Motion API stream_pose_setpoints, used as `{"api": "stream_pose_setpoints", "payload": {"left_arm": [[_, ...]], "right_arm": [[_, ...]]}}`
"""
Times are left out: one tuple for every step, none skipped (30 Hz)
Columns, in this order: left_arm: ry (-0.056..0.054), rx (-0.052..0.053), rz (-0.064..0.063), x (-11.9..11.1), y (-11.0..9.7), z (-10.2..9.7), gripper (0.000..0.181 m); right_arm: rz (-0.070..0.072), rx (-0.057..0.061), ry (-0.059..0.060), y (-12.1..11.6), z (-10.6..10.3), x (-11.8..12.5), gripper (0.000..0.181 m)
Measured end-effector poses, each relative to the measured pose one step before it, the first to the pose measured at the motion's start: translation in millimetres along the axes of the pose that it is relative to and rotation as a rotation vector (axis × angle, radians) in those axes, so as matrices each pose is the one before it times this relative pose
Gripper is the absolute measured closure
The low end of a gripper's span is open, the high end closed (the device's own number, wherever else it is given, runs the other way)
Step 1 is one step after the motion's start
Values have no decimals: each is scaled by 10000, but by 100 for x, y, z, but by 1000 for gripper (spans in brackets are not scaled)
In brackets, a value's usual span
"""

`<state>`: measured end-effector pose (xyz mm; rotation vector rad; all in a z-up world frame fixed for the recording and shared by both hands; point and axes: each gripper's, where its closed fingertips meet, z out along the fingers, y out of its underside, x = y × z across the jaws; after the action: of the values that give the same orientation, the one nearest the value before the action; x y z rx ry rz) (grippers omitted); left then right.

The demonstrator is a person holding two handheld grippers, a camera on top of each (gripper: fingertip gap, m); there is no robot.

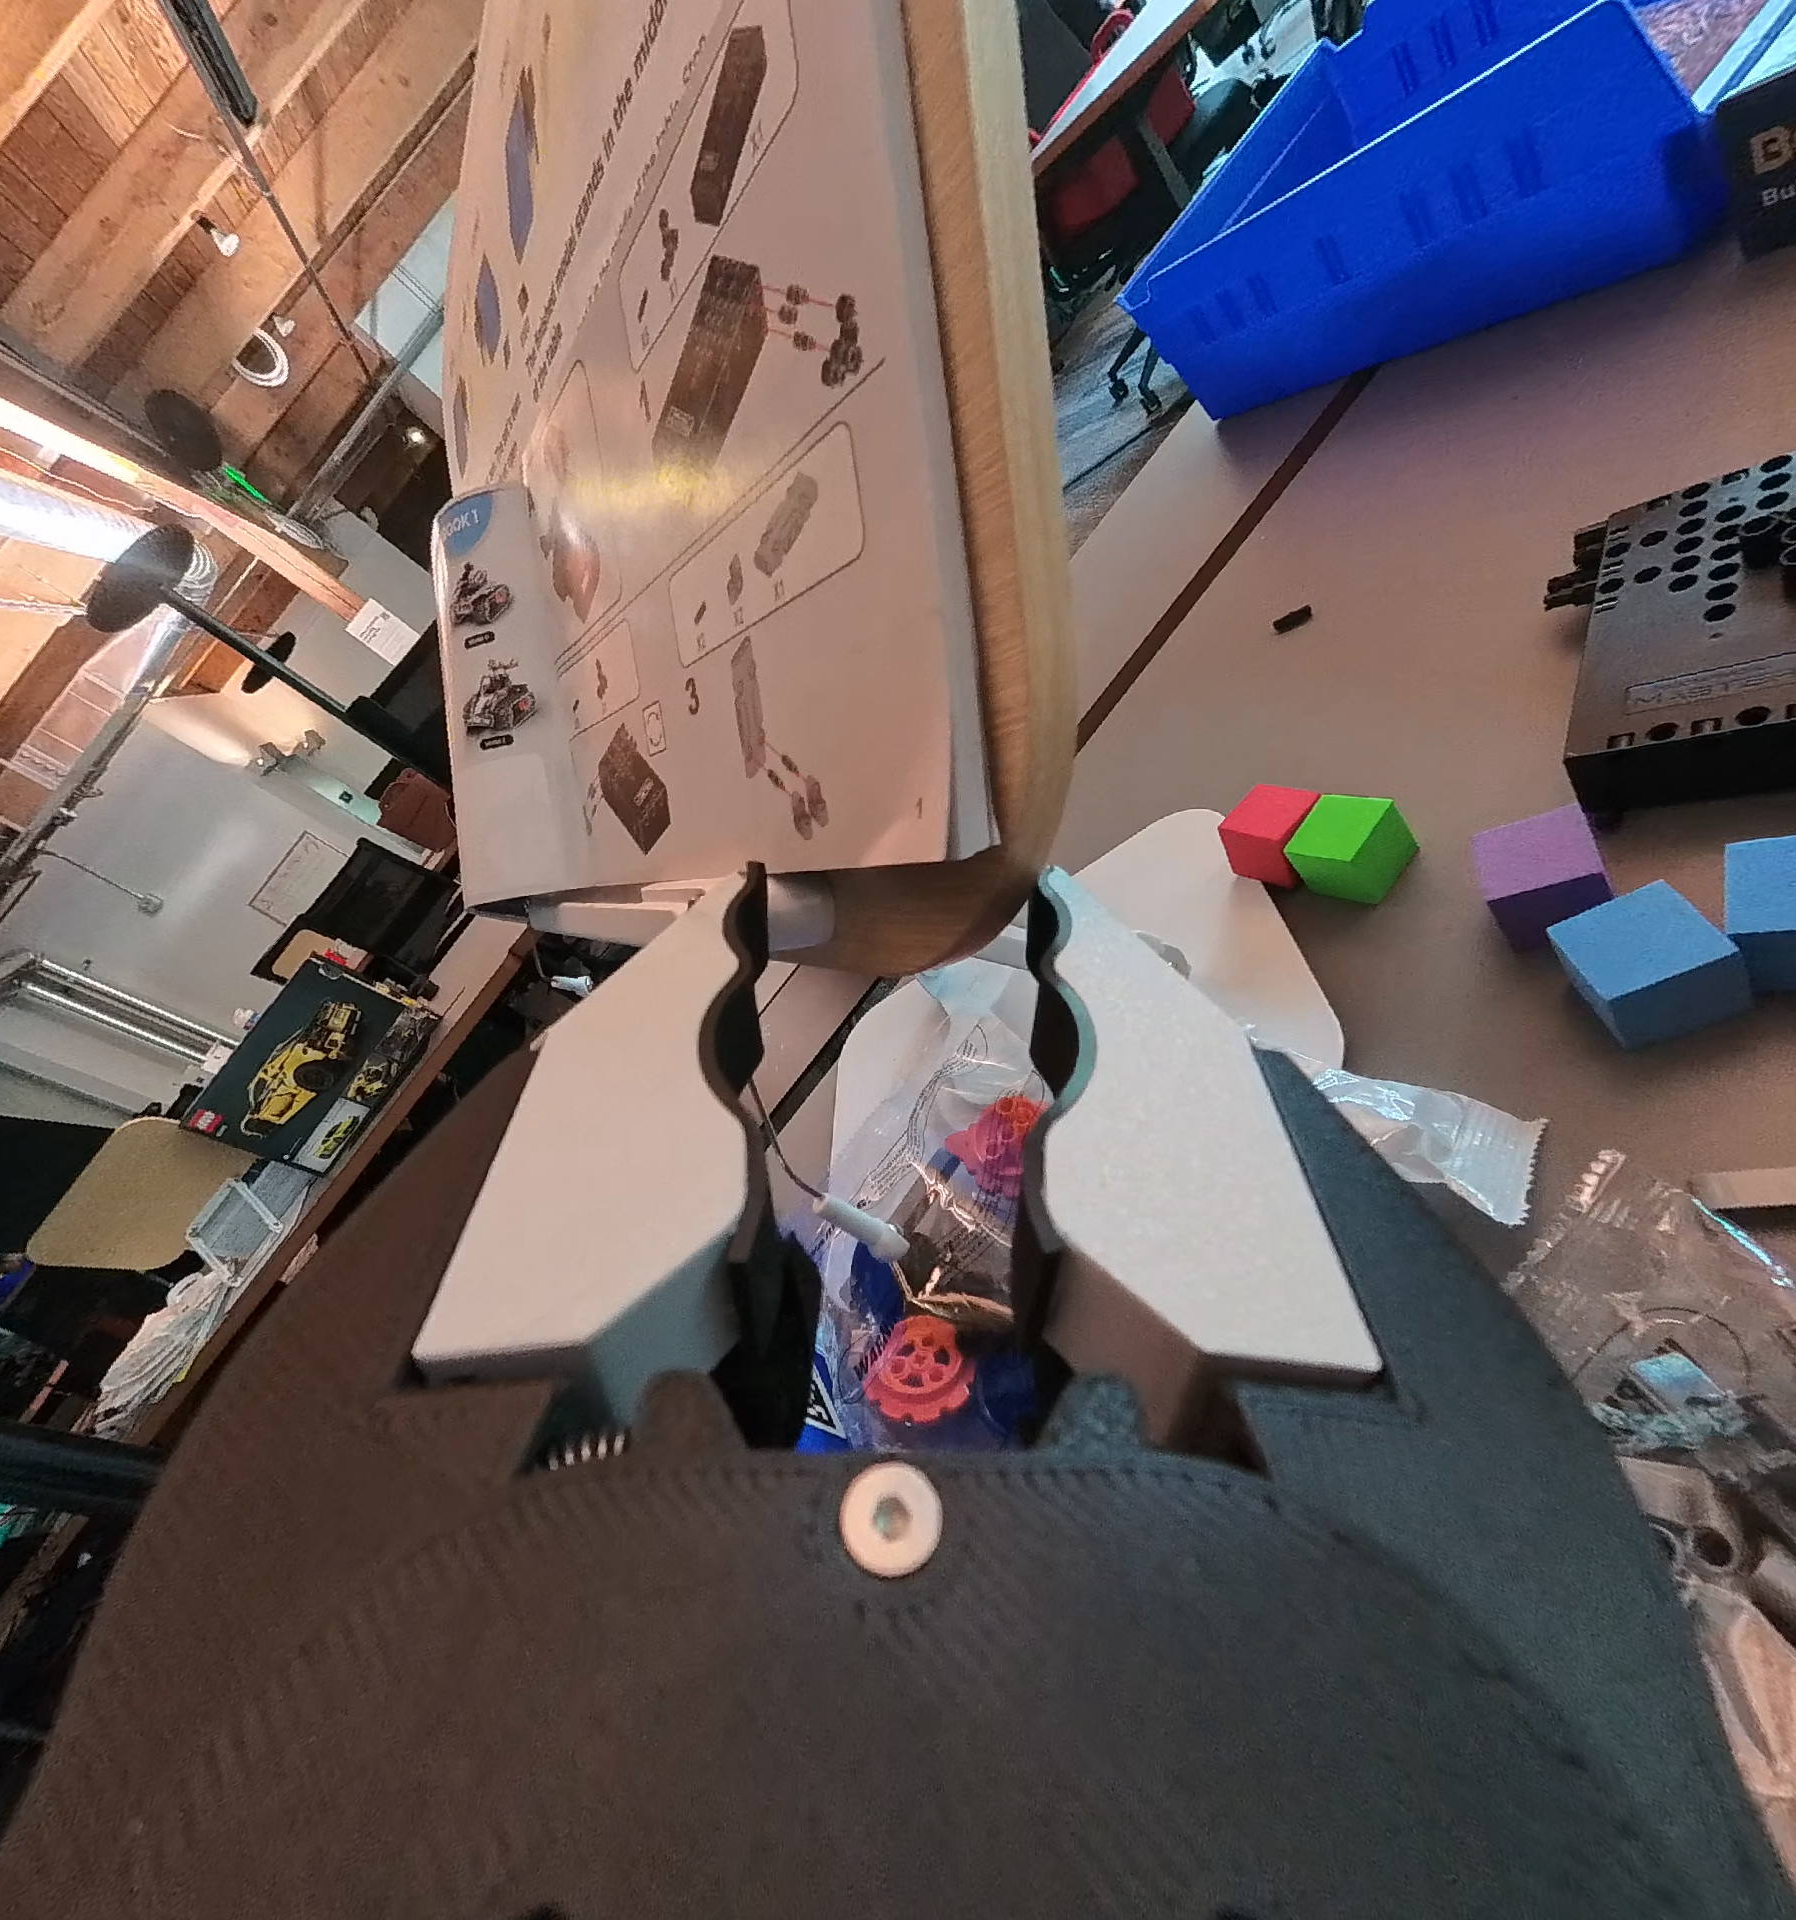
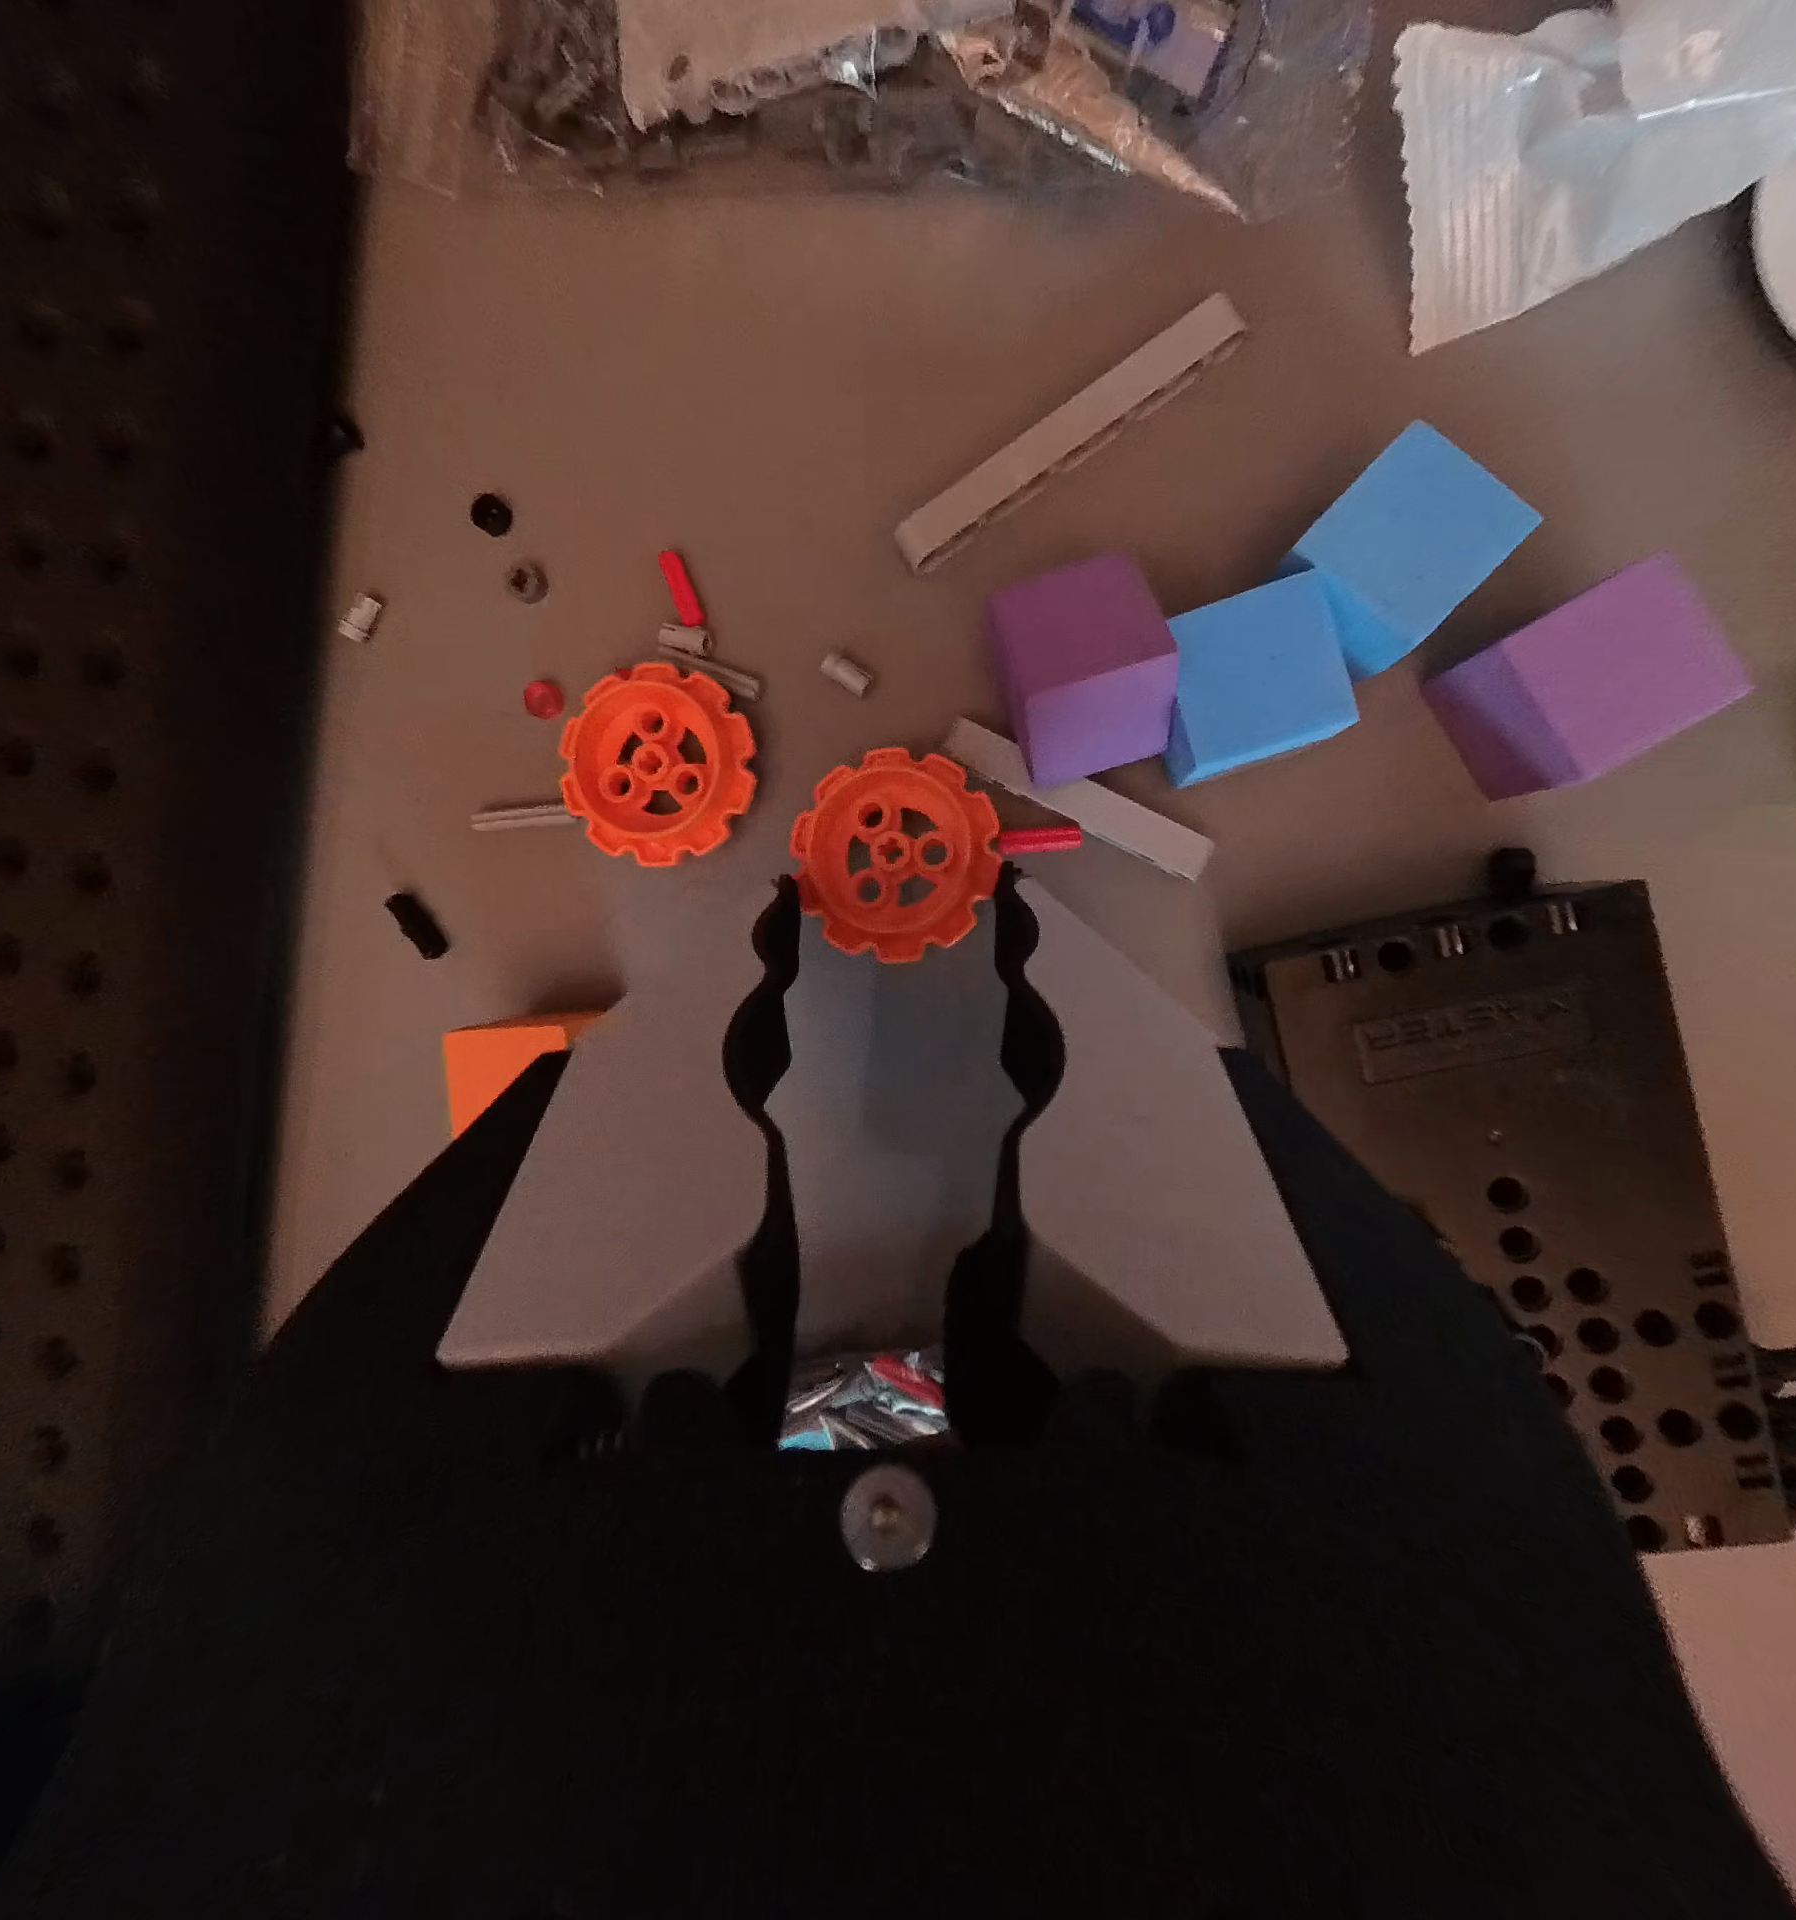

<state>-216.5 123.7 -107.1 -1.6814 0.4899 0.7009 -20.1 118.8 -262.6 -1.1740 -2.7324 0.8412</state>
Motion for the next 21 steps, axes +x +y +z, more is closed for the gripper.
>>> {"api": "stream_pose_setpoints", "payload": {"left_arm": [[2,2,-1,11,-10,0,133],[2,2,-5,7,-3,2,133],[2,1,-7,2,-8,-1,133],[0,8,-17,-3,5,-1,133],[1,15,-31,7,22,11,133],[-1,3,-40,-12,82,33,133],[-4,72,-28,-14,-24,-3,133],[6,43,-43,6,-13,2,133],[0,12,-5,3,-17,9,133],[-7,-5,23,4,-7,2,133],[-1,0,5,10,-14,6,133],[1,4,-3,4,-19,0,133],[2,1,6,5,10,-17,133],[6,-4,4,-10,6,-12,133],[3,-10,11,4,9,-18,133],[2,-13,16,-1,11,-11,133],[4,-8,11,6,-9,-10,133],[7,-2,4,6,4,-11,133],[10,4,-3,1,-5,-6,133],[7,5,-3,5,-15,3,133],[5,5,-4,17,-11,-8,133]], "right_arm": [[-19,126,-10,-182,-397,-30,145],[-5,120,54,-235,-592,167,144],[29,182,88,-376,-792,371,145],[67,254,143,-564,-929,658,145],[114,279,225,-708,-1003,1015,145],[142,303,298,-835,-964,1367,145],[173,343,348,-958,-834,1724,145],[261,317,392,-985,-628,2063,145],[340,258,383,-979,-373,2218,145],[322,202,370,-973,-72,2236,145],[237,96,404,-825,228,2266,145],[206,-35,343,-555,540,2136,145],[260,-148,161,-289,821,1801,145],[286,-172,-3,-183,1022,1397,145],[301,-92,-114,-220,1084,1031,145],[314,-42,-196,-207,1073,713,145],[247,-151,-157,13,1020,570,145],[102,-231,-41,162,944,512,145],[1,-174,-12,120,827,328,145],[15,-124,-56,95,702,140,145],[55,-136,-38,151,577,98,145]]}}
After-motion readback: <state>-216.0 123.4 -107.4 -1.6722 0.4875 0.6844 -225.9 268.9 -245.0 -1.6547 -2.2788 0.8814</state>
